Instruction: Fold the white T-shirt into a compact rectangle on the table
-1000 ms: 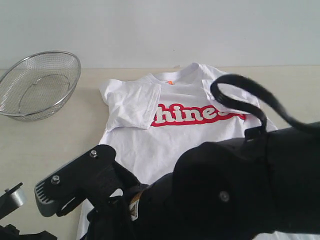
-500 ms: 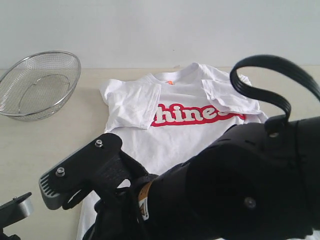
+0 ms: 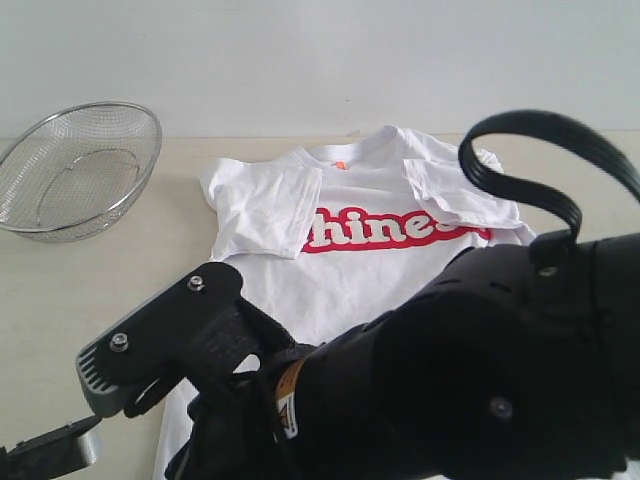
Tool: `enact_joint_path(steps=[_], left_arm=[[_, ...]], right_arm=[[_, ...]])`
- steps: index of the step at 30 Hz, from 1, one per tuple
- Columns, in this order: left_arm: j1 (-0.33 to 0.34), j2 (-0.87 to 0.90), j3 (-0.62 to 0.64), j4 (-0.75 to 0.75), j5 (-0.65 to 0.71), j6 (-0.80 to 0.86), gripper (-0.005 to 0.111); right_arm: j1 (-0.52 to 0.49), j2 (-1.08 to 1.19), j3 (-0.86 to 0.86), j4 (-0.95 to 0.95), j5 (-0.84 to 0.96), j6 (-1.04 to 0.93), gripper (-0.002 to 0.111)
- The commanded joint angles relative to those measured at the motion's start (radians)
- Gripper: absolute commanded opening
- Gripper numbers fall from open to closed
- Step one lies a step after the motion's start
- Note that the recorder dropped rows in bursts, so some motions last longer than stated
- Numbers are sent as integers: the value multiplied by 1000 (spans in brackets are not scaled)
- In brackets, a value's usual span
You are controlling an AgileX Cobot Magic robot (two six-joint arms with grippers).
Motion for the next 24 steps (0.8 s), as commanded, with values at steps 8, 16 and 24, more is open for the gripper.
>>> enact_joint_path(steps=[8, 16, 24], left_arm=[[-69, 20, -1, -156, -118, 82, 47], [-69, 20, -1, -179, -135, 128, 8], [-66, 13, -1, -175, -139, 150, 4]], right_arm=[[0, -11, -5, -37, 12, 8, 7], [0, -11, -5, -37, 21, 15, 7], [-62, -88, -5, -68, 70, 82, 7]])
